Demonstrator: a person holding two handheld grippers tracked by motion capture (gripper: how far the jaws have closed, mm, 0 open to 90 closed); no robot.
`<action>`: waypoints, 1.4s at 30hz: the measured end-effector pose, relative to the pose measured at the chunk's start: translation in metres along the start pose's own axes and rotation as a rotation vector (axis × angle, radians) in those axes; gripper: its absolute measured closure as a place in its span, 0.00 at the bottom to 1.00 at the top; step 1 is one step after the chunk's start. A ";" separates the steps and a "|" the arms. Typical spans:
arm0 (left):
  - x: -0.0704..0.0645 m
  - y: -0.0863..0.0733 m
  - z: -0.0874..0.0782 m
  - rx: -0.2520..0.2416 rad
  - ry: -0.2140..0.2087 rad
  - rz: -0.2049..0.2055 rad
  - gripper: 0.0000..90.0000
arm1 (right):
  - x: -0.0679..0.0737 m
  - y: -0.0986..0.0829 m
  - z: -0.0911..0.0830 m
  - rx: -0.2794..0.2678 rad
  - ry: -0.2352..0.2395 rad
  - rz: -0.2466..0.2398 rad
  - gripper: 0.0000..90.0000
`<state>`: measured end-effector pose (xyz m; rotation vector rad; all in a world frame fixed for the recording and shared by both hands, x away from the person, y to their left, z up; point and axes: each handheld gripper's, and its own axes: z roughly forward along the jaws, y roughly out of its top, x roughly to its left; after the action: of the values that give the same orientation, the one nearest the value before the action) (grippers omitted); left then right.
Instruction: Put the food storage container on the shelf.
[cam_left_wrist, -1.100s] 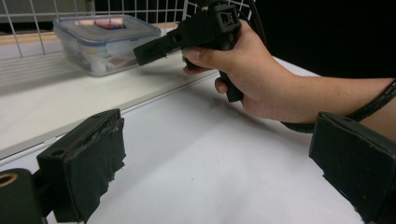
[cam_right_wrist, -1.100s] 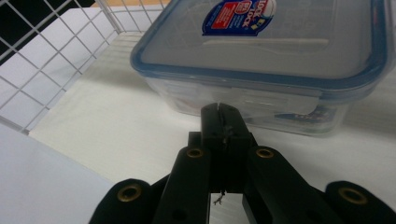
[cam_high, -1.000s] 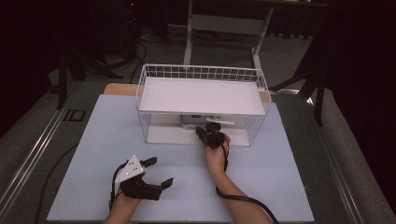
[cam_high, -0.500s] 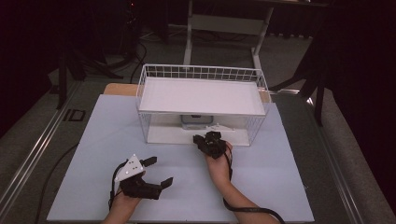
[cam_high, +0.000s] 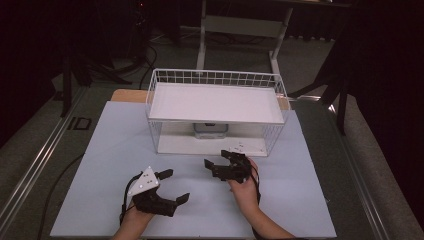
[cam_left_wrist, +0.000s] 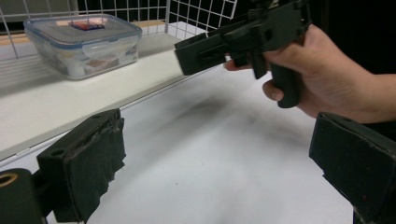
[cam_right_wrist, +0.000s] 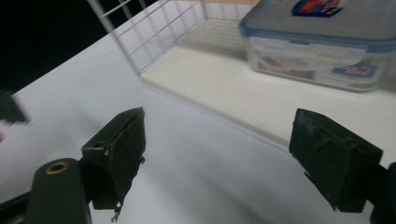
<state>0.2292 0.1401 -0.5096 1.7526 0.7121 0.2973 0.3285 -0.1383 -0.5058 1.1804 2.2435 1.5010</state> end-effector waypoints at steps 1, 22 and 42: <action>0.000 0.000 0.000 -0.003 -0.006 0.002 0.05 | -0.001 -0.001 -0.002 0.008 0.022 -0.009 0.19; -0.005 0.011 -0.010 0.019 -0.095 0.018 0.05 | 0.006 -0.009 -0.063 -0.027 0.063 -0.100 0.18; 0.005 0.007 -0.050 0.021 -0.043 -0.017 0.05 | 0.002 -0.027 -0.115 -0.041 0.056 -0.128 0.18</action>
<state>0.2080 0.1813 -0.4887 1.7666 0.7015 0.2406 0.2503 -0.2210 -0.4743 0.9753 2.2647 1.5401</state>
